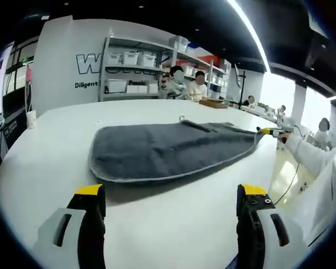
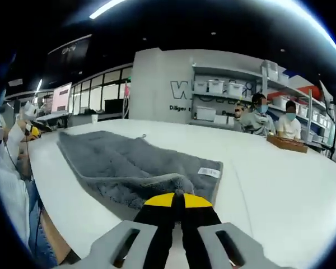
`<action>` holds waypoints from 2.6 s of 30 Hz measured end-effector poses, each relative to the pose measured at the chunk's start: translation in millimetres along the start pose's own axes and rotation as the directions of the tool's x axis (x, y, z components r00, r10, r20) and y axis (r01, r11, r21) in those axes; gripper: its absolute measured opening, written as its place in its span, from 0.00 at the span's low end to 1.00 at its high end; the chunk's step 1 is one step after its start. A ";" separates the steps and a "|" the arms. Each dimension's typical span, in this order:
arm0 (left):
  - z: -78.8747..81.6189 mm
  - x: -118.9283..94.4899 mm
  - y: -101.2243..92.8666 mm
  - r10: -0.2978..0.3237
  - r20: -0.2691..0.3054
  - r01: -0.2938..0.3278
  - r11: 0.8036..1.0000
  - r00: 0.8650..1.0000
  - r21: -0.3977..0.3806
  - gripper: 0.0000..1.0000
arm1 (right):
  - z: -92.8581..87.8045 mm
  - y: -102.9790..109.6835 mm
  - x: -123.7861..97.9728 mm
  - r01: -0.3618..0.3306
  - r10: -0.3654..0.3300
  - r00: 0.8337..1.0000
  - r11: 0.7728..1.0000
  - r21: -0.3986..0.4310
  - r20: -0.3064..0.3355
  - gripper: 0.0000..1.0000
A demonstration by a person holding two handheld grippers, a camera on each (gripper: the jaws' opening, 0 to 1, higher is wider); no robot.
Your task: Open the folded towel by lifting each exposed corner and separating the folded layers until the towel lies flat within the target outline without major curled edges
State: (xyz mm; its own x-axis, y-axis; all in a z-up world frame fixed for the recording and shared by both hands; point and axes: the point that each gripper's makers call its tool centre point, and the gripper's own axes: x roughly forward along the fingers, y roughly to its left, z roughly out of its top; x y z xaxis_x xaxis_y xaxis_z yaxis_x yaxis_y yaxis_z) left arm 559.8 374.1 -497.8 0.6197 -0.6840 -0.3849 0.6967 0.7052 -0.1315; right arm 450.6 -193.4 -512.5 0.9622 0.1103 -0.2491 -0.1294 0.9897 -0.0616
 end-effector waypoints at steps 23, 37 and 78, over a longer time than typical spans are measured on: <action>-5.9 4.8 3.7 0.006 -0.022 -0.007 1.000 1.000 -0.011 0.96 | 47.7 9.5 -49.5 0.068 -0.077 0.990 0.995 0.069 0.121 0.43; -9.2 6.6 1.5 0.001 -0.032 -0.001 1.000 0.999 -0.011 0.96 | 67.2 62.3 -31.9 -0.026 0.027 0.999 0.999 -0.039 0.034 0.81; -10.0 15.0 20.9 0.063 -0.066 -0.065 0.997 0.996 -0.029 0.97 | 36.5 -60.2 130.1 -0.061 0.070 0.956 0.997 0.041 -0.286 0.99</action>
State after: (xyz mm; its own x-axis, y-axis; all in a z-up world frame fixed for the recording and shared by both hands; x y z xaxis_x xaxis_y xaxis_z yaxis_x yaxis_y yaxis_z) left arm 580.0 380.5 -515.5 0.6369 -0.6246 -0.4520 0.6445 0.7530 -0.1324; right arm 592.3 -235.3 -505.9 0.8417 0.1488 -0.5191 -0.1778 0.9841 -0.0062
